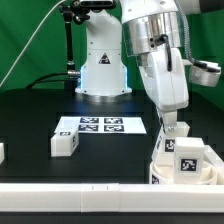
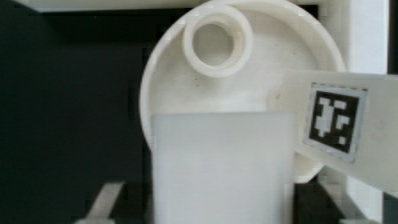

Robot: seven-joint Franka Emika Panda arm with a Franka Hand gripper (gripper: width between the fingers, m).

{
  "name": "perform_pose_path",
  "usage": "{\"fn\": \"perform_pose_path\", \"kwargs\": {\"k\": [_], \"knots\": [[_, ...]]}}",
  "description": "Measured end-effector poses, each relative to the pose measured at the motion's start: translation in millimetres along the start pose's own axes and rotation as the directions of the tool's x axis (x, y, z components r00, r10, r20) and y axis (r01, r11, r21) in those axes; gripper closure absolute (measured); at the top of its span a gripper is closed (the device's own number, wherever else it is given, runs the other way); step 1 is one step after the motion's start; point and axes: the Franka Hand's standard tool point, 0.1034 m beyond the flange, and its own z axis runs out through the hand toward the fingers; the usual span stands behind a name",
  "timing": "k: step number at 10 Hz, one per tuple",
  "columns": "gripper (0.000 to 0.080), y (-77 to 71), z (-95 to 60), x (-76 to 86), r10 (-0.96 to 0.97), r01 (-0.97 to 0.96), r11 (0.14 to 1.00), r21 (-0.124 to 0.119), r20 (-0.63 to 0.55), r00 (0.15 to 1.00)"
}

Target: Assemble stool

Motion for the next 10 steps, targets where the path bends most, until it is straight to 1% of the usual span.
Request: {"fn": "perform_pose_path", "kwargs": {"k": [4, 5, 7, 8, 9, 10], "knots": [[0.0463, -0.3, 0.2, 0.1, 0.237, -0.237, 0.972, 0.001, 0.022, 0.971], [0.0463, -0.3, 0.2, -0.1, 0.270, -0.270, 0.963, 0.001, 0.027, 0.962], [0.0462, 0.0, 0.4, -0.4, 0.262, -0.262, 0.965, 0.001, 0.027, 0.965], [0.0239, 0.0, 0.2, -1.0, 0.257, -0.257, 0.966, 0.000, 0.028, 0.966], [0.0239, 0.1, -3.4, -6.7, 0.189, -0.188, 0.982, -0.020, 0.033, 0.982], [0.0165, -2.7, -10.1, -13.6, 0.172, -0.171, 0.985, -0.026, 0.045, 0.984]]}}
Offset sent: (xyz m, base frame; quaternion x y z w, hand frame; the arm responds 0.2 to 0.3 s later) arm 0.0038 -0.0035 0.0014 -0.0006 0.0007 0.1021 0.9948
